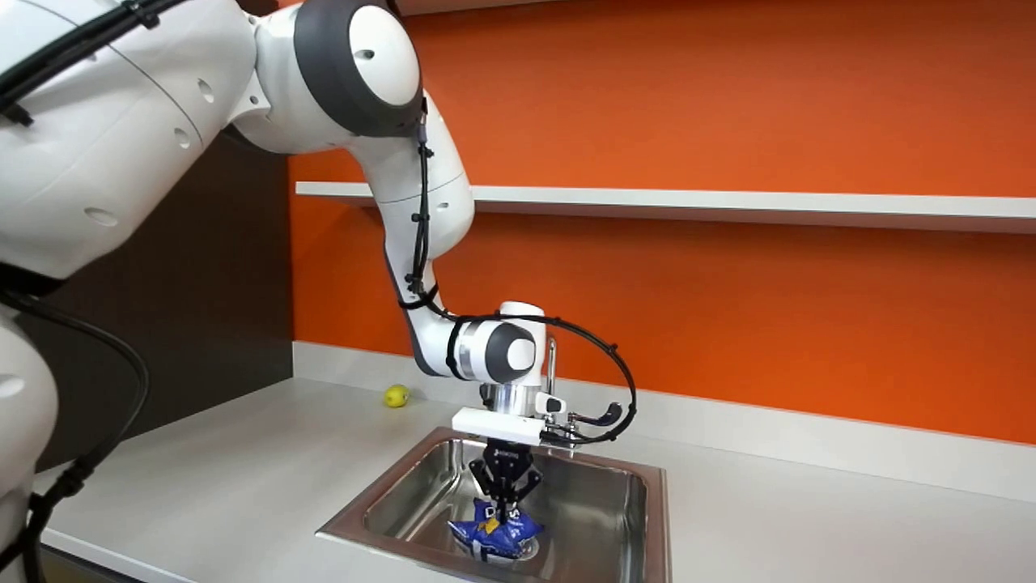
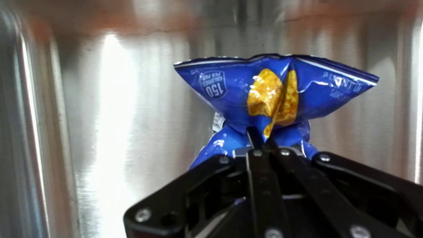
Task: Remove the blue packet from the sink
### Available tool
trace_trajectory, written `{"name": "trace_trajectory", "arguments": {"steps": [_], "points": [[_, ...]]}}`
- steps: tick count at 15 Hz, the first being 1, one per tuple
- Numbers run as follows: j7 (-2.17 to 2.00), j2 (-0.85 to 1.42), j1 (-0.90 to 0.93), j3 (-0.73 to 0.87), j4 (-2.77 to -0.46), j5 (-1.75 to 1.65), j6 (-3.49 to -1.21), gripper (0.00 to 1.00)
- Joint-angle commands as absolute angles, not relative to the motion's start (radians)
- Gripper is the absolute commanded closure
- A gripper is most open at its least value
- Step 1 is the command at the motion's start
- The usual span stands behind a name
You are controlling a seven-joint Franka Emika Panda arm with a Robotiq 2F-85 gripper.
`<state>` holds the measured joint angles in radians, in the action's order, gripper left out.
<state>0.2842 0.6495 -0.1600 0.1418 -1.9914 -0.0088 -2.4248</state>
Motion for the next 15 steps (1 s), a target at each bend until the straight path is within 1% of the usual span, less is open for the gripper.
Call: {"name": "trace_trajectory", "arguments": {"steps": [1, 15], "points": [[0.27, 0.551, -0.166, 0.124, -2.05, -0.049, -2.409, 1.0], [0.266, 0.216, -0.099, 0.093, -2.245, -0.086, -2.329, 1.0]]}}
